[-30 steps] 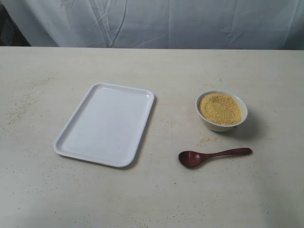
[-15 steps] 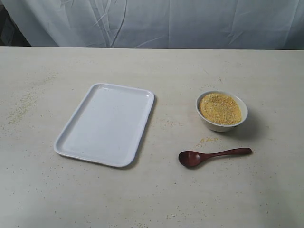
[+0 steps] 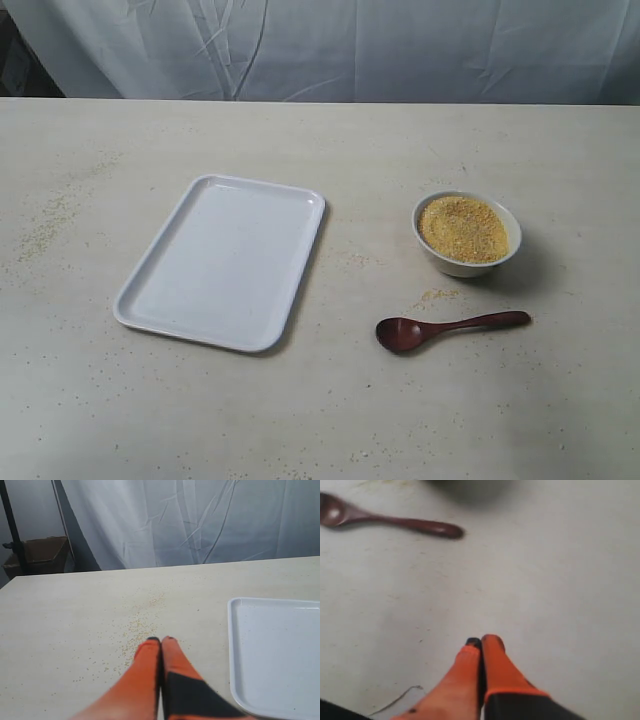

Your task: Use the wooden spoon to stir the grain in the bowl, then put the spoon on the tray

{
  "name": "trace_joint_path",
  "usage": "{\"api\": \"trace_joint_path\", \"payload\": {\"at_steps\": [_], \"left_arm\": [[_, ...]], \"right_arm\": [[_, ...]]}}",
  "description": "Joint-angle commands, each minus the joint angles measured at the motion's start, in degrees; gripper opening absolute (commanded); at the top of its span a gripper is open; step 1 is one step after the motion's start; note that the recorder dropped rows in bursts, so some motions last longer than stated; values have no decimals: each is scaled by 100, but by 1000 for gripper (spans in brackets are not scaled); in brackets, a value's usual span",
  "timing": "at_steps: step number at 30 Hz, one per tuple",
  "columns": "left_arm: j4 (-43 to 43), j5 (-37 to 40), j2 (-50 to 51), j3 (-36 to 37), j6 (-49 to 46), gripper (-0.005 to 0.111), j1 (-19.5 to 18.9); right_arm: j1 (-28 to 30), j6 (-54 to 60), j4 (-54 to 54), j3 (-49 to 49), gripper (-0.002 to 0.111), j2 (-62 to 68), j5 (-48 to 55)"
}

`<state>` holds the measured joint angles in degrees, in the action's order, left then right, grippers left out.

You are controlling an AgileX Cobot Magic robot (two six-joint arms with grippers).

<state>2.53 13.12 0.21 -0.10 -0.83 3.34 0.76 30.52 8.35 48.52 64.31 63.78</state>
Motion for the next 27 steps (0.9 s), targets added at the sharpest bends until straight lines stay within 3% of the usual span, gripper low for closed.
{"api": "trace_joint_path", "payload": {"at_steps": [1, 4, 7, 13, 18, 20, 27], "left_arm": [[14, -69, -21, 10, 22, 0, 22], [14, -69, -21, 10, 22, 0, 22], [14, -69, -21, 10, 22, 0, 22], [14, -69, -21, 10, 22, 0, 22], [14, -69, -21, 10, 22, 0, 22], [14, -69, -21, 10, 22, 0, 22], [14, -69, -21, 10, 22, 0, 22]], "right_arm": [[-99, 3168, 1647, 39, -1, 1308, -364], [-391, 4722, 1832, 39, -1, 1995, -638], [-695, 5344, 1495, 39, -1, 2456, -1101], [-1115, 5461, 985, 39, 0, 3036, -2059], [-1218, 5482, 795, 39, 30, 3328, -2255], [-1218, 5482, 795, 39, 37, 3435, -2307], [-1218, 5499, 740, 39, 36, 3690, -2936]]}}
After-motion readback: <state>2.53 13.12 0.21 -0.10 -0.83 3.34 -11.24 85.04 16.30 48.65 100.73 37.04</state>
